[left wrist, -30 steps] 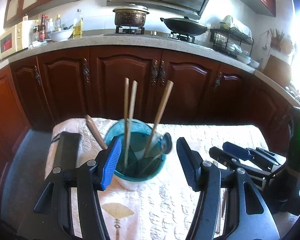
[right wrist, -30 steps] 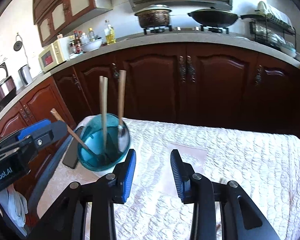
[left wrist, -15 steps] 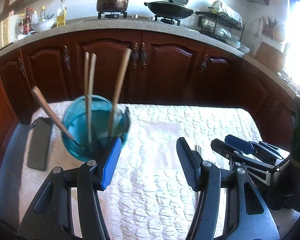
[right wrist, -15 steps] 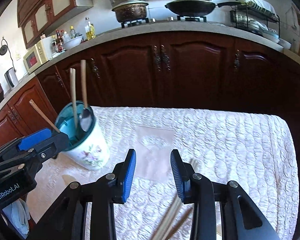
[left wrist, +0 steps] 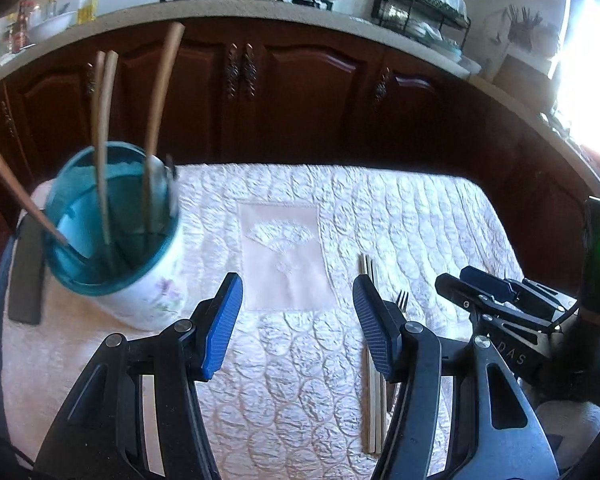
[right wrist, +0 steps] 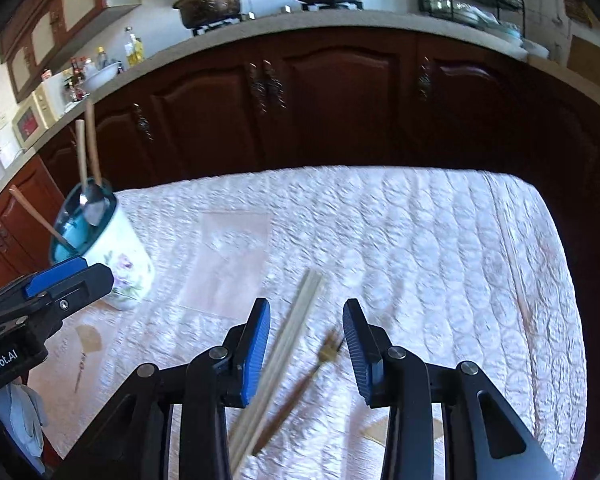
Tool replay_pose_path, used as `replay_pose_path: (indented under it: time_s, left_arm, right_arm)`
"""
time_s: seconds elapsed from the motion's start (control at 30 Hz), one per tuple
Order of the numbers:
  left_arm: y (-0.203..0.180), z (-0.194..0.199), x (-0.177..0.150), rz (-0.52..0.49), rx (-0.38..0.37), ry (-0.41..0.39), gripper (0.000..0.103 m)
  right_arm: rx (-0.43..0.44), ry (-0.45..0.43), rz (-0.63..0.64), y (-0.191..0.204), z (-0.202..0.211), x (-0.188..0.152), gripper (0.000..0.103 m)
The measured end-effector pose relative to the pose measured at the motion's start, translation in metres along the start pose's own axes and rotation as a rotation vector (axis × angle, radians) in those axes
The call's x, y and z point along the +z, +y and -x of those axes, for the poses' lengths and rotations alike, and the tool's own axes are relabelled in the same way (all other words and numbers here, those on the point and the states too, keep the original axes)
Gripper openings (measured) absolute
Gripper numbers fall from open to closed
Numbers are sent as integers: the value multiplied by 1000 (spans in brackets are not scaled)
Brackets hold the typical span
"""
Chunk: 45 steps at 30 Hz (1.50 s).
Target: Organize utensils
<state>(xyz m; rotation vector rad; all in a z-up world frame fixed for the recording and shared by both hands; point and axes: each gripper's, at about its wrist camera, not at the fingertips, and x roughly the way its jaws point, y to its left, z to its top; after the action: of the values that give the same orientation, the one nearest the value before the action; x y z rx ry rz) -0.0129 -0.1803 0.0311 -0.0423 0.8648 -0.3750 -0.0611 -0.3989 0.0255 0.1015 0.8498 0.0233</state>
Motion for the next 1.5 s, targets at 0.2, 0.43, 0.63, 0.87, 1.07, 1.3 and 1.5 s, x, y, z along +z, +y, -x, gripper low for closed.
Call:
replay_pose_path:
  time_s: [0.2,0.43,0.63,0.87,1.07,1.3,1.5]
  left_arm:
    - [-9,-24,-6,-28,-34,57,57]
    - [-16,-55,-18,-58,-102,161,57]
    - [-20,-71,-26,-76,-133,209,57]
    - [-38,-104,-28,-126,-202,288,42]
    - [-58,-134,-33,-181,-191,319,30]
    - [-55,-144,-26,-172,-153,337,30]
    - [-56,-151,-19,-170,-116,325,7]
  right_arm:
    - [-19,45,-29,-19,-16,-11,36]
    - [13,103,-63,-38,-42,-18,35]
    - [70,156,-126,-49,-65,-19,30]
    - [61,150,-147,-58,-73,-13,30]
    - [48,152,-166,-63,-68,-17,30]
    - [59,155,-174,-73,-62,-19,30]
    - [84,164,-146,-62,-71,-11,30]
